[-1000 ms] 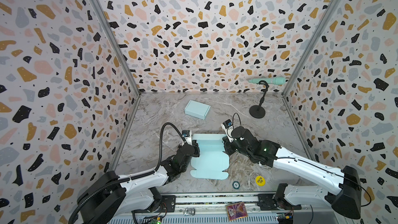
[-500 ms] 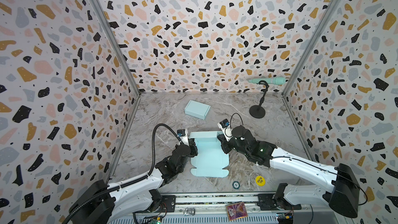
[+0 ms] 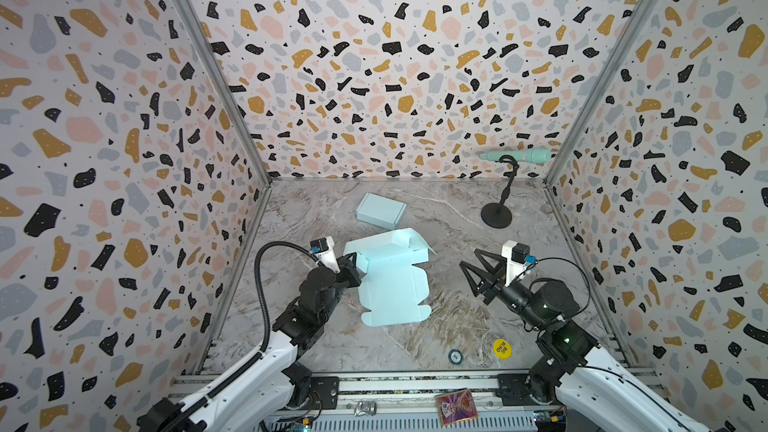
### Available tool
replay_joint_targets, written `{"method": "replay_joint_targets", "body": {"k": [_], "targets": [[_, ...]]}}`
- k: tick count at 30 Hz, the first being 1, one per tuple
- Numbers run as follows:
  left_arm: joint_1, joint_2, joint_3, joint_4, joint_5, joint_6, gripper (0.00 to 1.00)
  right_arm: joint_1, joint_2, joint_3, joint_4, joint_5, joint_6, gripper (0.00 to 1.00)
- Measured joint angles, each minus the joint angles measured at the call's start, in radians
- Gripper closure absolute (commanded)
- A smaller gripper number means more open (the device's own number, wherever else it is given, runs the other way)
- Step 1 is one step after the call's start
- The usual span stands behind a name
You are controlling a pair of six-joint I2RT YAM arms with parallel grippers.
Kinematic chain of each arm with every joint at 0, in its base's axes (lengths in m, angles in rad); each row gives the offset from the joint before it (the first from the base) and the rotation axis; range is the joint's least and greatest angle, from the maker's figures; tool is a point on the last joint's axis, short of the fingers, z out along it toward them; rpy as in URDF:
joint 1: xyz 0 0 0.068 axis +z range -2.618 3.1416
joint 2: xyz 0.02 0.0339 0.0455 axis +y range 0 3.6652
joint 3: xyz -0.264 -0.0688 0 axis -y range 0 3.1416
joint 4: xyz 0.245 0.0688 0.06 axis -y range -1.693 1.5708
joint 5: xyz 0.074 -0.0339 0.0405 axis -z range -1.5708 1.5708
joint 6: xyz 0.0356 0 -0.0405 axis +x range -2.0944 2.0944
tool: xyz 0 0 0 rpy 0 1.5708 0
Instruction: Fold the paper box
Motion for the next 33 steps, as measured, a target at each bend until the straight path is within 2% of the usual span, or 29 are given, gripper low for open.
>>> {"method": "replay_joint_targets", "body": {"k": [6,13,21,33], "targets": [[0.025,-0.017,0.015,0.004,0.116,-0.017,1.00,-0.011,0.150,-0.047,0.166,-0.111,0.039,0.35],[0.025,-0.009,0.016,0.050,0.203,-0.023,1.00,-0.012,0.306,-0.042,0.339,-0.198,0.049,0.37],[0.025,0.028,0.016,0.078,0.248,-0.025,1.00,-0.011,0.414,-0.001,0.465,-0.252,0.057,0.38],[0.025,0.041,0.015,0.106,0.273,-0.028,1.00,0.036,0.563,0.079,0.563,-0.279,0.063,0.38]]}}
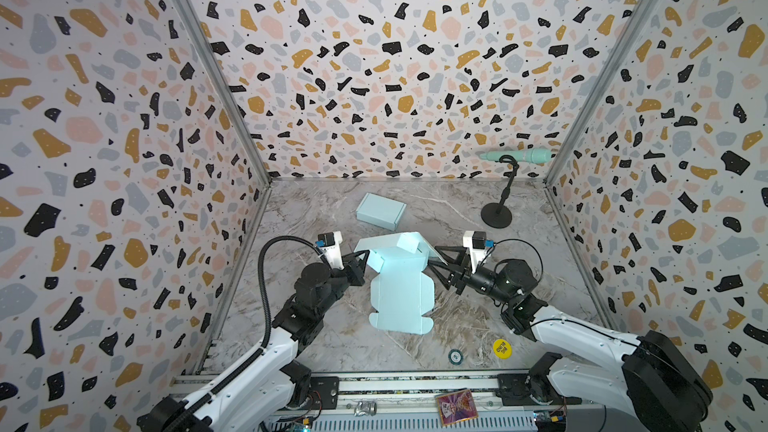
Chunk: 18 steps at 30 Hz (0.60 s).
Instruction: Fold the paper box
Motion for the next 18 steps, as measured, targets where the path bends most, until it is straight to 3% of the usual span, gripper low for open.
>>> {"method": "replay_joint_targets", "body": {"k": [11,18], "targets": [[0.006,0.016,0.000,-0.003,0.001,0.001,1.00,0.019,0.075,0.045,-0.030,0.016,0.002,0.41],[0.020,0.016,0.001,-0.046,0.002,0.025,1.00,0.004,-0.108,0.048,-0.277,0.051,-0.077,0.39]]}}
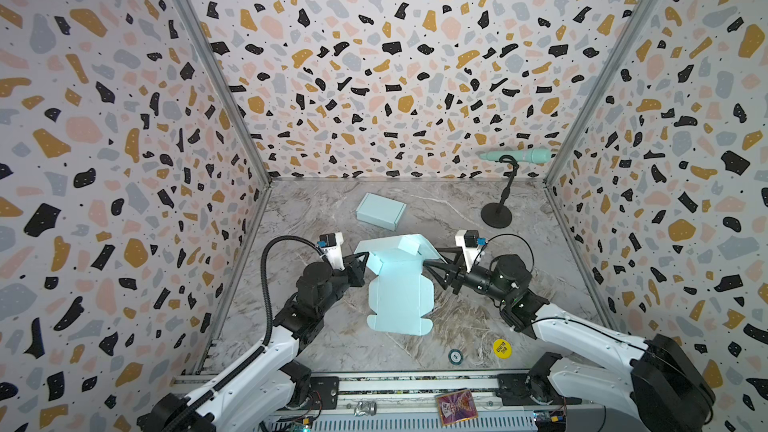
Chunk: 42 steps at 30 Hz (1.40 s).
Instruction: Fold the paper box
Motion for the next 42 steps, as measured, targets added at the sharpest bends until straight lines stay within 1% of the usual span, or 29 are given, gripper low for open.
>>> {"method": "replay_joint_targets", "body": {"k": [6,8,10,13,17,21,24,27,31,34,39,42], "targets": [[0.056,0.007,0.014,-0.050,0.051,0.042,1.00,-0.056,-0.287,-0.016,-0.169,-0.007,-0.041,0.40],[0.060,0.021,0.043,-0.083,0.082,0.074,1.00,-0.086,-0.339,-0.017,-0.213,-0.015,-0.049,0.43],[0.060,0.029,0.074,-0.115,0.109,0.110,1.00,-0.123,-0.352,-0.017,-0.233,-0.034,-0.057,0.45],[0.060,0.029,0.104,-0.146,0.136,0.150,1.00,-0.162,-0.306,-0.016,-0.259,-0.075,-0.077,0.46],[0.060,0.035,0.106,-0.156,0.166,0.172,1.00,-0.166,-0.204,-0.014,-0.283,-0.151,-0.109,0.46],[0.060,0.067,0.106,-0.161,0.190,0.182,1.00,-0.140,-0.164,-0.005,-0.282,-0.212,-0.134,0.46],[0.060,0.095,0.106,-0.164,0.204,0.189,1.00,-0.093,-0.137,0.018,-0.276,-0.237,-0.158,0.47],[0.060,0.113,0.106,-0.170,0.218,0.190,1.00,-0.053,-0.106,0.030,-0.258,-0.247,-0.174,0.51],[0.060,0.120,0.106,-0.175,0.224,0.190,1.00,-0.030,-0.037,0.057,-0.254,-0.259,-0.194,0.63],[0.060,0.121,0.106,-0.176,0.223,0.192,1.00,-0.021,-0.005,0.064,-0.246,-0.259,-0.200,0.69],[0.063,0.128,0.106,-0.176,0.216,0.194,1.00,0.013,0.022,0.071,-0.222,-0.249,-0.201,0.70],[0.064,0.139,0.106,-0.180,0.211,0.195,1.00,0.047,0.063,0.092,-0.216,-0.222,-0.201,0.66]]}}
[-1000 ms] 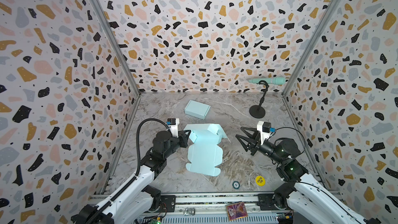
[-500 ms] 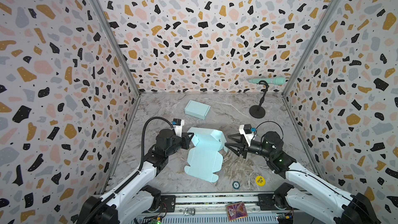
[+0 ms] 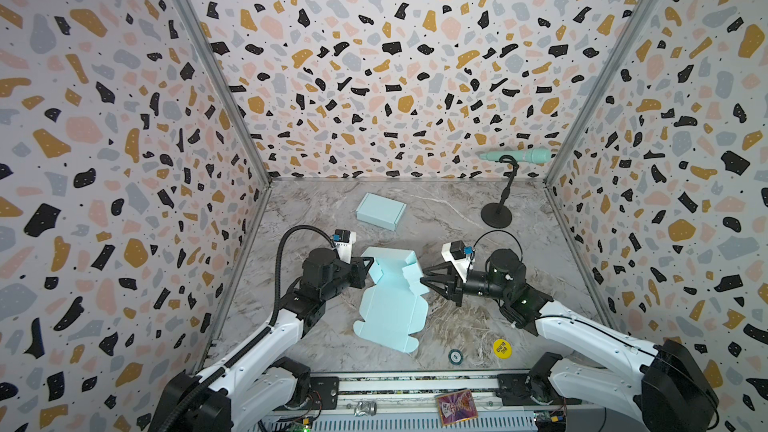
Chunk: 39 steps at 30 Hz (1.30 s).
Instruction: Fold the paper box
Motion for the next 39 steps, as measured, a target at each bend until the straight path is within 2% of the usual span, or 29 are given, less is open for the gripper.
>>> {"method": "replay_joint_targets", "body": {"k": [5,18,27,34,39], "targets": [[0.001,0.014,0.000,-0.018,-0.039,-0.001,1.00,0.063,0.072,0.041,-0.012,0.136,0.000,0.62],[0.013,0.040,-0.016,-0.056,-0.193,-0.066,1.00,0.260,0.283,0.256,-0.208,0.711,0.004,0.64],[0.002,0.018,-0.041,-0.071,-0.231,-0.107,1.00,0.335,0.409,0.375,-0.323,0.983,0.006,0.65],[-0.019,0.018,-0.063,-0.070,-0.245,-0.134,1.00,0.380,0.491,0.445,-0.397,1.187,-0.014,0.81],[-0.048,0.018,-0.072,-0.070,-0.257,-0.156,1.00,0.397,0.541,0.471,-0.422,1.299,-0.033,0.83]]}}
